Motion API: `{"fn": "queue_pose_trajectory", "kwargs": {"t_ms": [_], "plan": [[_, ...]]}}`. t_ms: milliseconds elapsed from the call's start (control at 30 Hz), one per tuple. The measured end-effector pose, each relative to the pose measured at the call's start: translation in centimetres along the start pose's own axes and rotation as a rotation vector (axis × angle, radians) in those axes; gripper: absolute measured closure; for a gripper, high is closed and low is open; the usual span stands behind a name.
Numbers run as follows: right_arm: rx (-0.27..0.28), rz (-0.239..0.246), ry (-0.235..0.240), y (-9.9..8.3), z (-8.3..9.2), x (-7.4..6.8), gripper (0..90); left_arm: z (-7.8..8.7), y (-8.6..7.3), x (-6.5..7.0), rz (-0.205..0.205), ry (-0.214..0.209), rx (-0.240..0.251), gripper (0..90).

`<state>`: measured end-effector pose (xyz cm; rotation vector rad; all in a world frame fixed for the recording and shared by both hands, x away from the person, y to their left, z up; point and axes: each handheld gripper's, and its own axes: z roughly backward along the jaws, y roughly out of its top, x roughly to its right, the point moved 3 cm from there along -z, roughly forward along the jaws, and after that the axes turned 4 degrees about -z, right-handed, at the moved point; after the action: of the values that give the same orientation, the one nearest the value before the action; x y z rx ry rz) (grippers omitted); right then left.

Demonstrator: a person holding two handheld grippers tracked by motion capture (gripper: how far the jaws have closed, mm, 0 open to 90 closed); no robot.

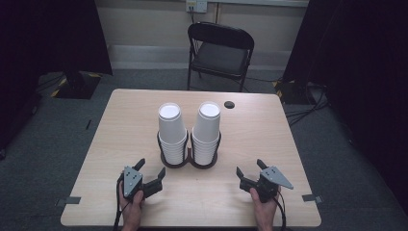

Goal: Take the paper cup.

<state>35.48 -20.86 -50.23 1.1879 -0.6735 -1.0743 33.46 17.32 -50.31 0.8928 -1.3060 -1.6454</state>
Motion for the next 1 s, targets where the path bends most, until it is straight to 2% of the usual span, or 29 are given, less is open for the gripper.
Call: {"fn": "queue_pose_trajectory", "kwargs": {"t_ms": [67,233,300,400,567,667,767,1000], "plan": [[0.006,0.003,0.031,0.0,0.1,-0.1,13.7,0.0,0.0,-0.1,-0.003,0.004,-0.002,18.0],[0.022,0.067,0.009,-0.1,0.1,-0.7,17.0,-0.1,0.0,0.0,0.0,-0.021,-0.006,17.9],[0.018,0.077,0.005,-0.1,0.0,-0.9,17.1,0.0,0.0,-0.1,-0.005,-0.03,-0.006,17.9],[0.015,0.073,0.014,0.0,-0.1,-1.0,17.1,0.0,0.0,-0.1,0.011,-0.039,0.006,18.0],[0.035,0.044,0.05,0.8,-0.1,-1.9,18.5,0.0,0.0,0.0,-0.011,-0.046,-0.001,21.5],[0.035,0.042,0.063,1.3,-0.3,-2.3,18.6,-0.1,0.0,0.1,-0.012,-0.04,-0.003,21.7],[0.033,0.038,0.091,2.3,-0.8,-2.9,18.5,0.0,0.0,0.1,-0.013,-0.054,-0.001,21.5],[0.051,0.035,0.114,3.8,-1.2,-3.5,18.2,-0.1,0.0,0.1,-0.019,-0.064,-0.006,20.6]]}}
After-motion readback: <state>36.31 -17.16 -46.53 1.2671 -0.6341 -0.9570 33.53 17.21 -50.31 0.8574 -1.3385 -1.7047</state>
